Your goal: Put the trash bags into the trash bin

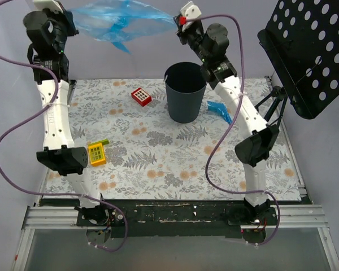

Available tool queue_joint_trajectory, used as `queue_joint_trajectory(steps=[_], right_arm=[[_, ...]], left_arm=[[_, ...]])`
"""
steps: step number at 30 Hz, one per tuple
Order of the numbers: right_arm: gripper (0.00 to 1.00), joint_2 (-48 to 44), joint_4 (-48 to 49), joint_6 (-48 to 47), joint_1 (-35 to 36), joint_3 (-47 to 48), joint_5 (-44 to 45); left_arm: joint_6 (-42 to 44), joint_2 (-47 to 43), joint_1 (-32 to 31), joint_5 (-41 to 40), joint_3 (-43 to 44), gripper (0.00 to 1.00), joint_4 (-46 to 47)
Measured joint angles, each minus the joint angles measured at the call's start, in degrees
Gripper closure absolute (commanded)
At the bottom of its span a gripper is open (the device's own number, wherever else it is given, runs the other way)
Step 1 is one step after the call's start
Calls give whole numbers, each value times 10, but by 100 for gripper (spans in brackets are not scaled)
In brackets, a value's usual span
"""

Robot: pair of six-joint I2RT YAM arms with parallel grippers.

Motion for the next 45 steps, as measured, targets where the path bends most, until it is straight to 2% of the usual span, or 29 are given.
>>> queue_joint_trajectory(steps=[2, 4, 6, 7, 8, 9, 11, 12, 14, 16, 18, 21, 25, 28, 32, 37, 41, 45], right_arm=[[99, -51, 123, -47, 26, -111, -3], [99, -106, 216, -118, 68, -181, -23], [99, -195, 318, -179, 129, -294, -39], [99, -268, 326, -206, 160, -386, -65], [99, -339, 291, -234, 186, -467, -100], [99, -386, 223, -261, 199, -520, -137], [99, -450, 14, -348, 195, -572, -217], [99, -467, -61, -374, 191, -614, -245], [99, -495, -168, -383, 189, -744, -275], [99, -512, -273, -353, 178, -895, -285], [99, -547, -361, -335, 184, -979, -280], [99, -636, -419, -325, 203, -955, -288], [99, -651, -438, -319, 199, -809, -294], [99, -646, -421, -271, 161, -786, -316], [99, -623, -433, -201, 56, -828, -369], [99, -557, -455, -139, 37, -824, -395], [99, -509, -396, -61, 28, -739, -377], [99, -439, -248, 24, 27, -647, -284]], left_arm=[[-18, -27, -1, 35, -16, 100, 93], [21, -89, -40, 84, -68, 100, 198], [89, -181, -128, 167, -170, 100, 290], [143, -247, -180, 224, -264, 100, 323], [233, -330, -239, 283, -377, 100, 300], [322, -387, -275, 314, -452, 100, 235], [505, -483, -376, 316, -587, 100, 30], [536, -497, -421, 317, -643, 100, -50], [520, -451, -488, 331, -734, 100, -183], [477, -381, -500, 348, -776, 100, -269], [429, -360, -497, 354, -776, 100, -295], [382, -378, -486, 366, -712, 100, -323], [352, -402, -483, 369, -647, 100, -319], [300, -434, -471, 364, -679, 100, -306], [218, -470, -371, 387, -758, 100, -313], [123, -441, -287, 415, -744, 100, -294], [63, -423, -236, 409, -719, 100, -273], [33, -408, -219, 333, -687, 100, -249]])
